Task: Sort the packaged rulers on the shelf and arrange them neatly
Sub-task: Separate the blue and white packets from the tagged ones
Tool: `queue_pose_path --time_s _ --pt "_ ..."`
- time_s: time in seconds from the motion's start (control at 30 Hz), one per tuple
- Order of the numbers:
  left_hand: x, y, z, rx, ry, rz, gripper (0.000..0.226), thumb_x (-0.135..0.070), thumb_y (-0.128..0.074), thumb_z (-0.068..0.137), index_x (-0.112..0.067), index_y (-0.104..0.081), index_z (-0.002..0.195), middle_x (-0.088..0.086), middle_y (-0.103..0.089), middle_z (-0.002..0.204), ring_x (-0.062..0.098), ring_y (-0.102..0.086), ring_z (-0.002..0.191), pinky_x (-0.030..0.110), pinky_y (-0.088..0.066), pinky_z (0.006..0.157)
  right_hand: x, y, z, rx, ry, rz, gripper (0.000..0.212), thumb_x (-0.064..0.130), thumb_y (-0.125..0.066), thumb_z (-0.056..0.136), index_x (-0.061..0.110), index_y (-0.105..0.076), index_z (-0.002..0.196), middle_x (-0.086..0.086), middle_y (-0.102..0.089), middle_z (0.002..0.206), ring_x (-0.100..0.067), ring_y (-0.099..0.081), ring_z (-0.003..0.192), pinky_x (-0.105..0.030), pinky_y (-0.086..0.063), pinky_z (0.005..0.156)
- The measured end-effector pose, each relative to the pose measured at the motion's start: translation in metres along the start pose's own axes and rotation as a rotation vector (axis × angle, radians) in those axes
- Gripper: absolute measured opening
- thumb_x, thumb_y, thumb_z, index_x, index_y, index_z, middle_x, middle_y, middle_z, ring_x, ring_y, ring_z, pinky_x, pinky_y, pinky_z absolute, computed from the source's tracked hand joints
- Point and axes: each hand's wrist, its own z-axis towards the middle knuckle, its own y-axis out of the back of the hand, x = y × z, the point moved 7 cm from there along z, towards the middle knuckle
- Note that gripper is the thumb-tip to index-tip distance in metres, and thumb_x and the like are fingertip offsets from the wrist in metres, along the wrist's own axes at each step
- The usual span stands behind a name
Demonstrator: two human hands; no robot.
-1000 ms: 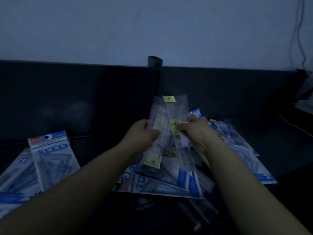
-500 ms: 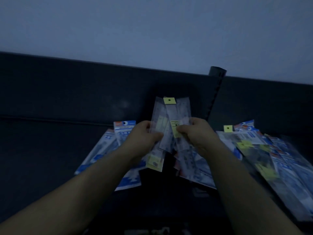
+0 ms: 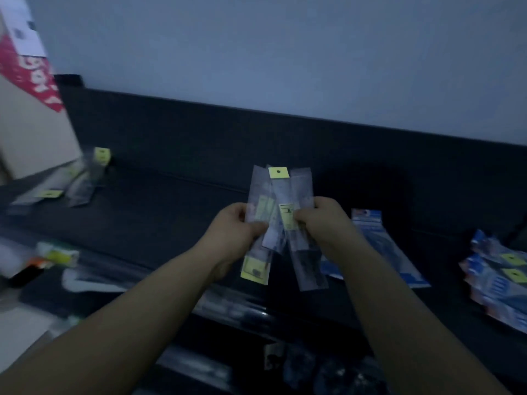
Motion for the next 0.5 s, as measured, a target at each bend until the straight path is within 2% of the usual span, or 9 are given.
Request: queue_pose_path --time_s 0.1,0.2,0.27,0.33,0.43,0.5 --pt "0.009 0.062 -0.009 -0.078 0.019 -0.006 0.015 -0.005 -0.06 0.09 -0.008 -0.062 0.105 0.01 -0.072 0.096 0.021 -0.07 0.077 0.029 -0.057 0.061 0.017 -0.065 -0.002 0.082 0.008 0.026 0.012 0.0 -0.052 0.087 0.0 -0.063 0.091 -0.021 -0.066 0.093 -0.029 -0.065 0.078 -0.04 -0.057 0.067" --pt "0.015 0.12 -0.017 -0.16 0.017 0.007 0.014 -0.005 -0.06 0.09 -0.007 -0.064 0.103 0.01 -0.072 0.095 0.021 -0.07 0.076 0.03 -0.057 0.063 0.035 -0.127 -0.003 0.169 0.033 0.036 0.015 -0.002 -0.052 0.086 -0.009 -0.063 0.093 -0.023 -0.063 0.087 -0.032 -0.064 0.078 -0.042 -0.055 0.068" --pt "0.017 0.157 -0.022 -0.219 0.013 0.033 0.01 -0.006 -0.06 0.091 -0.011 -0.065 0.097 0.008 -0.072 0.095 0.023 -0.069 0.078 0.034 -0.058 0.069 0.047 -0.166 -0.003 0.236 0.051 0.056 0.014 -0.005 -0.051 0.087 -0.007 -0.064 0.092 -0.02 -0.063 0.084 -0.03 -0.062 0.074 -0.039 -0.053 0.065" --pt "0.021 0.192 -0.024 -0.291 0.015 0.051 0.01 -0.008 -0.06 0.091 -0.017 -0.065 0.091 0.007 -0.072 0.093 0.024 -0.069 0.08 0.038 -0.058 0.074 0.058 -0.204 -0.001 0.303 0.058 0.068 0.016 -0.006 -0.05 0.086 -0.004 -0.065 0.092 -0.021 -0.066 0.088 -0.031 -0.065 0.075 -0.041 -0.055 0.067" --pt "0.027 0.238 -0.025 -0.373 0.036 0.069 0.01 -0.011 -0.061 0.092 -0.021 -0.064 0.092 0.008 -0.072 0.096 0.028 -0.069 0.085 0.048 -0.057 0.082 0.07 -0.256 0.007 0.375 0.055 0.078 0.018 -0.004 -0.05 0.086 -0.003 -0.066 0.094 -0.02 -0.069 0.094 -0.029 -0.067 0.079 -0.042 -0.057 0.071" --pt "0.03 0.267 -0.021 -0.422 0.044 0.1 0.01 -0.012 -0.062 0.091 -0.021 -0.062 0.087 0.012 -0.071 0.097 0.027 -0.067 0.084 0.047 -0.057 0.082 0.077 -0.288 0.015 0.414 0.06 0.087 0.019 -0.004 -0.049 0.086 -0.002 -0.067 0.094 -0.019 -0.07 0.096 -0.029 -0.067 0.082 -0.042 -0.057 0.071"
